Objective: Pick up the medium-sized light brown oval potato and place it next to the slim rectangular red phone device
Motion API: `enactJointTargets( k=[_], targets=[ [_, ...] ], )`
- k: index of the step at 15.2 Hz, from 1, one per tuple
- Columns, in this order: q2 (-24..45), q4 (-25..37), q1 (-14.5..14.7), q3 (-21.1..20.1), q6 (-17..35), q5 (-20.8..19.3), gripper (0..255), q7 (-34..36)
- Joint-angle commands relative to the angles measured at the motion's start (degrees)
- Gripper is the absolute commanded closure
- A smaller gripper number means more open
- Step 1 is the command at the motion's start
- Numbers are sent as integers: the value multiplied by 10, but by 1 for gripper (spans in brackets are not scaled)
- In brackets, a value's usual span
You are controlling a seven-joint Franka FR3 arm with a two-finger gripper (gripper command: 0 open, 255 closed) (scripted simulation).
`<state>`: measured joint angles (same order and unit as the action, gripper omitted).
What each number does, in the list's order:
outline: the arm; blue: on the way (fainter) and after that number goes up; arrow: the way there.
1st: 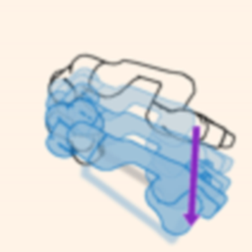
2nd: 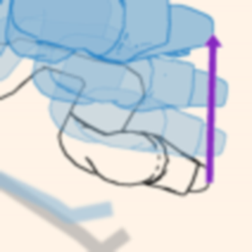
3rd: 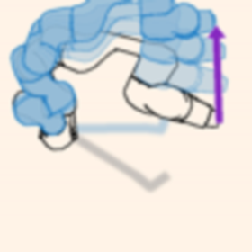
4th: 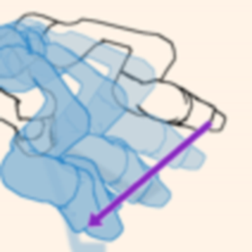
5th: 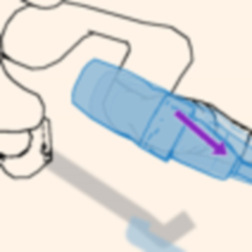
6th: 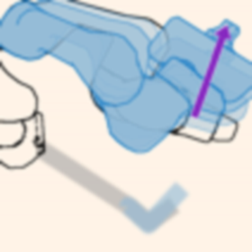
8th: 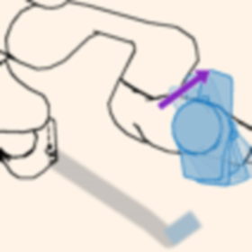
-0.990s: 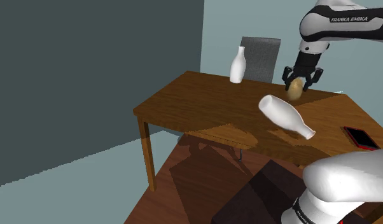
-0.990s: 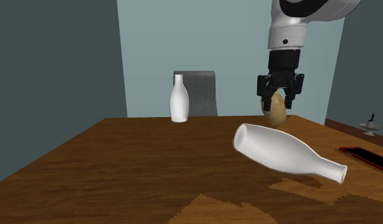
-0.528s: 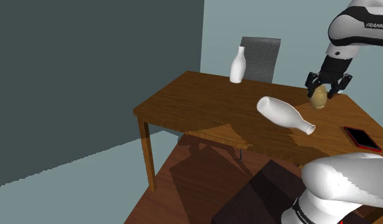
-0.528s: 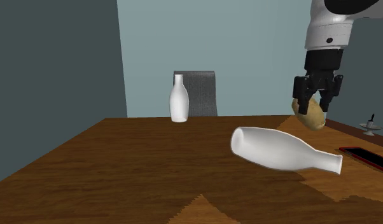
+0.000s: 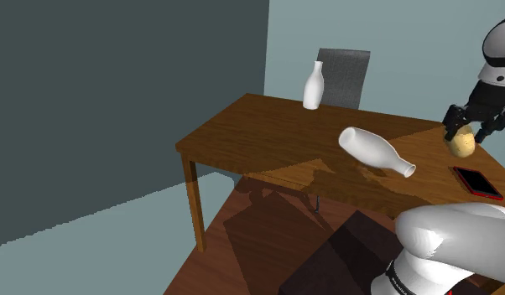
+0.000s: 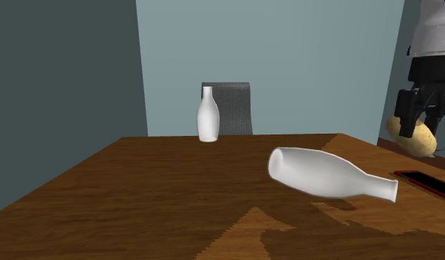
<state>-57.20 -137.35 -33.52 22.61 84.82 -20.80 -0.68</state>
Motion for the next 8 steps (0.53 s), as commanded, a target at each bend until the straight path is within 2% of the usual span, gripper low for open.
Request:
enactJointTargets(
  k=[1,8],
  targets=[
    [-20,4,-13,20,-18,-21,255,-29],
    [-74,23,-52,83,-65,-91,255,-121]
  ],
)
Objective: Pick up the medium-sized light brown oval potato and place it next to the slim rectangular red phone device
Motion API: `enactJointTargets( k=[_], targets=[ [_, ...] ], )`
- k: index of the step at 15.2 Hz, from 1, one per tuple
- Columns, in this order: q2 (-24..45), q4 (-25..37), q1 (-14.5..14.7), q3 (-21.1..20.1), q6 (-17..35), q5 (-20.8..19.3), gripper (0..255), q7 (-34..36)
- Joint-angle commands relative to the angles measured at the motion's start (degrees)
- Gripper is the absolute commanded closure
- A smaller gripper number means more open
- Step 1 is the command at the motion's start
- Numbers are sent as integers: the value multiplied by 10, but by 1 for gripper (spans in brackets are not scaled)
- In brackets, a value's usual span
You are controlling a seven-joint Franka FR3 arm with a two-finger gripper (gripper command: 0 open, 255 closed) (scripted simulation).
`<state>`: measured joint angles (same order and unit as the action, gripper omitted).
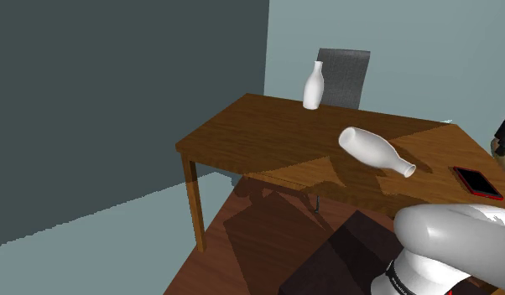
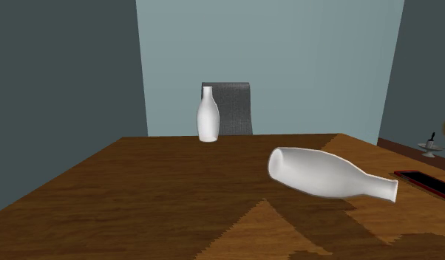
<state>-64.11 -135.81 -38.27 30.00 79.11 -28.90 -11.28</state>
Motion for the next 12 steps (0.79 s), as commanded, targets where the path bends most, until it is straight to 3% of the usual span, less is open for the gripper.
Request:
enactJointTargets(
  k=[1,5,12],
  targets=[
    [-10,13,-9,19,-14,-21,255,-29],
    [-25,37,-22,55,-33,-60,255,-80],
    [-52,-22,-35,78,0,-83,255,-74]
  ],
)
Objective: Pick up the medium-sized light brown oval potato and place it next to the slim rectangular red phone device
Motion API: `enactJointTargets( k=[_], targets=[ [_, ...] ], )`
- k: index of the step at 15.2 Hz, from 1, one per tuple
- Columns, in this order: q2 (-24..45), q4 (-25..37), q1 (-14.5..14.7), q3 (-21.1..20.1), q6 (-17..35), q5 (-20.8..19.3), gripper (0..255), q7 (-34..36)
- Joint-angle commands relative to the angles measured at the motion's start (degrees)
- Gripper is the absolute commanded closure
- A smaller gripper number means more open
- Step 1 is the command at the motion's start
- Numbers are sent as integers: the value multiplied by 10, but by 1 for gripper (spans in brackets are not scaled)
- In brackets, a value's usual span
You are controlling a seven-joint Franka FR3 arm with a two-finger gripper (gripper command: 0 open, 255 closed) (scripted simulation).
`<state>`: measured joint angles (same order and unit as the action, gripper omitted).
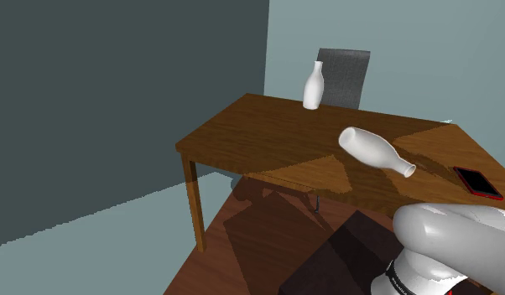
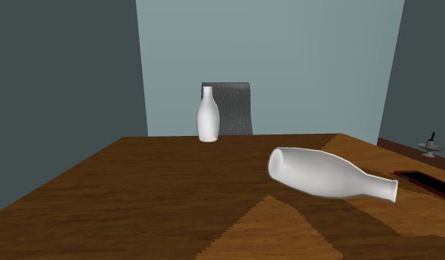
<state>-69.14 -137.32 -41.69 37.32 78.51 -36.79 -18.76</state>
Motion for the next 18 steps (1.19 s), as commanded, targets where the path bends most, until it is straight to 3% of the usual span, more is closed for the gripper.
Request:
enactJointTargets(
  k=[1,18],
  targets=[
    [-5,-15,-2,9,11,-8,255,2],
    [-44,-127,-34,76,86,-72,255,10]
  ],
)
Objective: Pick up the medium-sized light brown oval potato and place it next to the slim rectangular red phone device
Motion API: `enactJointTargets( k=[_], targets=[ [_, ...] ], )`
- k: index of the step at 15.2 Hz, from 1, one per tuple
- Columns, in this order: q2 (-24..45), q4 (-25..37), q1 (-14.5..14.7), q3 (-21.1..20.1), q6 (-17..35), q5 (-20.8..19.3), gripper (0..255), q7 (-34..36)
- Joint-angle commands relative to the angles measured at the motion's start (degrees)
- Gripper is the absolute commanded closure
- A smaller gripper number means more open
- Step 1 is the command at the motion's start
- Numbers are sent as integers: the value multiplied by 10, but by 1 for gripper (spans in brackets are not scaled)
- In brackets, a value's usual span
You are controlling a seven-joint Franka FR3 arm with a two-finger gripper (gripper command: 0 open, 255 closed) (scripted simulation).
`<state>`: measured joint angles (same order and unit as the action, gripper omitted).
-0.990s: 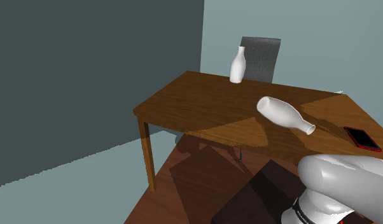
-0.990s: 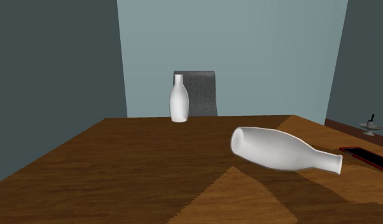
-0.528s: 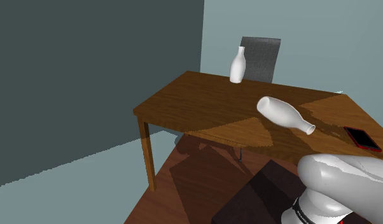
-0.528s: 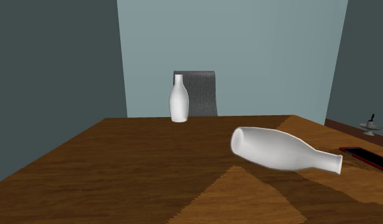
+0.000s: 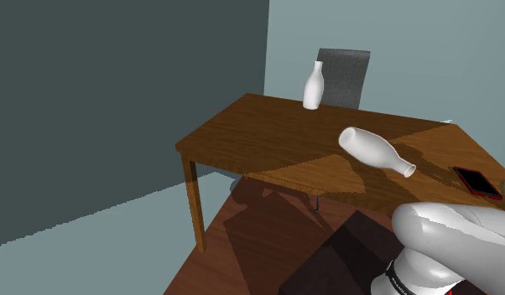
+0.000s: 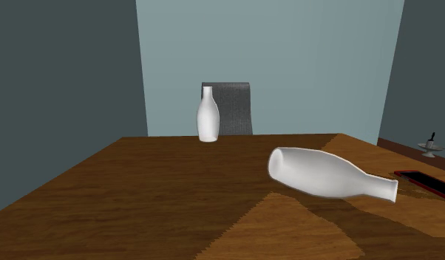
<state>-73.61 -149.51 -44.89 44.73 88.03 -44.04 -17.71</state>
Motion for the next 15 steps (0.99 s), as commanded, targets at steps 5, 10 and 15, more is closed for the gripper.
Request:
enactJointTargets(
  k=[5,10,15],
  targets=[
    [3,-5,-5,2,-7,2,255,-2],
    [3,-5,-5,0,-8,4,0,-2],
    [17,46,8,-38,-46,39,0,-7]
  ],
)
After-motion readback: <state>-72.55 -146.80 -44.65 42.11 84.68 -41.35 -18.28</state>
